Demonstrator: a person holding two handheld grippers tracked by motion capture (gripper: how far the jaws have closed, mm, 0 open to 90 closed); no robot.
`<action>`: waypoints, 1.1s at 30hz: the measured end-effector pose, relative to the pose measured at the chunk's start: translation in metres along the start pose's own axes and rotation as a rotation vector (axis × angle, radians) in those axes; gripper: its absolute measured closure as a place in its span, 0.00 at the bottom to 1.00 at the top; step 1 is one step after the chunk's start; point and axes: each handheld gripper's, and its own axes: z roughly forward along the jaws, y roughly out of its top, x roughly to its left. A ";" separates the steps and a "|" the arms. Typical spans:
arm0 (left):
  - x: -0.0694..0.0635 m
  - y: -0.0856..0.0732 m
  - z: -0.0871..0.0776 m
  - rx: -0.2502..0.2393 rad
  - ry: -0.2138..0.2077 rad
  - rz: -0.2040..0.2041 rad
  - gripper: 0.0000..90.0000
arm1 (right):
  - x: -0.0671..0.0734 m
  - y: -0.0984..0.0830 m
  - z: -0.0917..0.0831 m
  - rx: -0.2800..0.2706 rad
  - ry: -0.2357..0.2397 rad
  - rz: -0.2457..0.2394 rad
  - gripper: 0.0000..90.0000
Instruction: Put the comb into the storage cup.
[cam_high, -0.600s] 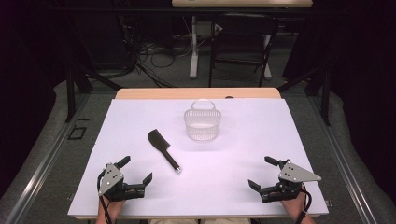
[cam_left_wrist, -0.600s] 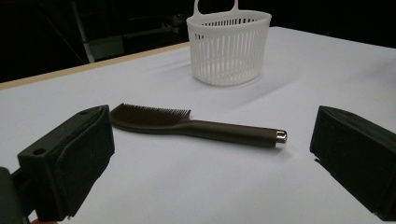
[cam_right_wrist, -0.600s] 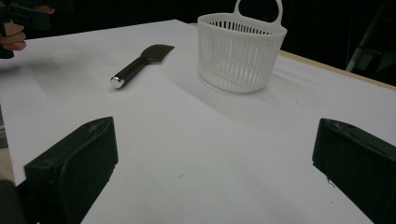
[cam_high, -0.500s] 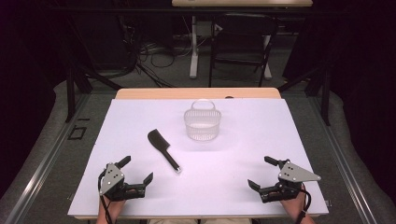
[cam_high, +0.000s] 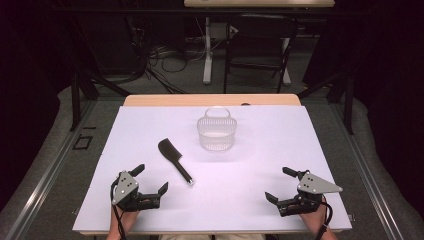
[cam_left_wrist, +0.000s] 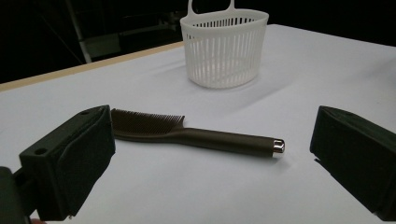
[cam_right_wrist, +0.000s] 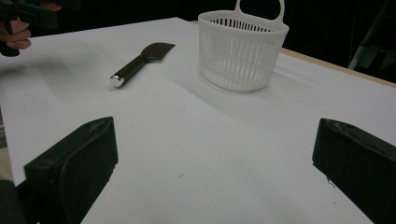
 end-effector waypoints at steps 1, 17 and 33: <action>0.000 0.000 0.000 0.000 0.000 0.000 0.00 | 0.000 0.000 0.000 0.000 -0.001 0.000 0.00; 0.000 0.011 0.010 0.035 0.014 -0.022 0.00 | 0.000 0.000 0.003 0.007 0.003 -0.004 0.00; -0.004 0.018 0.029 0.101 -0.004 -0.029 0.00 | -0.001 -0.001 0.005 0.012 0.015 0.003 0.00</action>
